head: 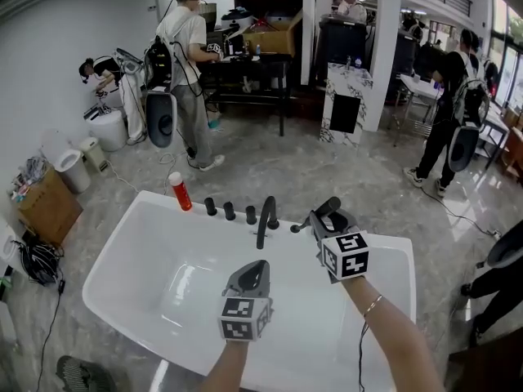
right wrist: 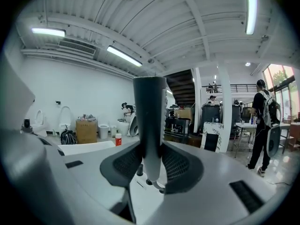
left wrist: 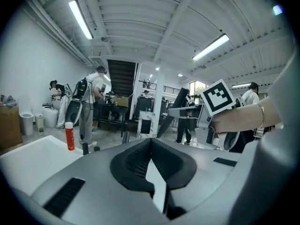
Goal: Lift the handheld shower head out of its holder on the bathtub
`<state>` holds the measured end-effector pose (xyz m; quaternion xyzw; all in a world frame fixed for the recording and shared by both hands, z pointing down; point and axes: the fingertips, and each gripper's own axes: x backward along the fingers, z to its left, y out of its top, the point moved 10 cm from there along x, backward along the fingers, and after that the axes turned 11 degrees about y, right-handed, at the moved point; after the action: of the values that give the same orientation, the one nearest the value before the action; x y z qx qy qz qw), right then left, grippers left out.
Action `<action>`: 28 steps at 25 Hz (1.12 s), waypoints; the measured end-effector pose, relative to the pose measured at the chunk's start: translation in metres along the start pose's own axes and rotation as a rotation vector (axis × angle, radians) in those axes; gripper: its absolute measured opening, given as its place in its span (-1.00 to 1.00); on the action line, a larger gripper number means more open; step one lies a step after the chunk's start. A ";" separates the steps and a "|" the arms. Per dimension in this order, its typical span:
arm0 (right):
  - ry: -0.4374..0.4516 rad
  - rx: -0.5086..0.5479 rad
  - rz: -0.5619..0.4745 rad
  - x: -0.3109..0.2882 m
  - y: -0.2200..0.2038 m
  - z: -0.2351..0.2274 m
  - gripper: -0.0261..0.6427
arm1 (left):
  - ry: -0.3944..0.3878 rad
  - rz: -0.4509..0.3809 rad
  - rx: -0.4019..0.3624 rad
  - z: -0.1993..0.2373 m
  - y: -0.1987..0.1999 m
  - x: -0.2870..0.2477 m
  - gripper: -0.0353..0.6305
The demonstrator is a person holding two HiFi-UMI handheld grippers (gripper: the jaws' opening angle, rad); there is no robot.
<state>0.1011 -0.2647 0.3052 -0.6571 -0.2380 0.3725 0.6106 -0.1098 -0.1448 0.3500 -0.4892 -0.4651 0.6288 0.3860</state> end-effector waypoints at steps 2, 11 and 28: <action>0.002 0.000 -0.006 0.007 0.001 0.004 -0.52 | 0.000 -0.002 -0.002 -0.003 0.002 0.007 -0.84; -0.007 0.018 0.008 0.026 0.003 0.017 -0.52 | 0.004 -0.022 -0.015 -0.008 0.010 0.030 -0.83; 0.006 0.049 0.020 0.021 0.008 0.025 -0.52 | 0.025 -0.022 -0.019 -0.003 0.013 0.039 -0.83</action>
<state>0.0927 -0.2342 0.2938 -0.6454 -0.2205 0.3825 0.6233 -0.1157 -0.1109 0.3273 -0.4953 -0.4716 0.6140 0.3941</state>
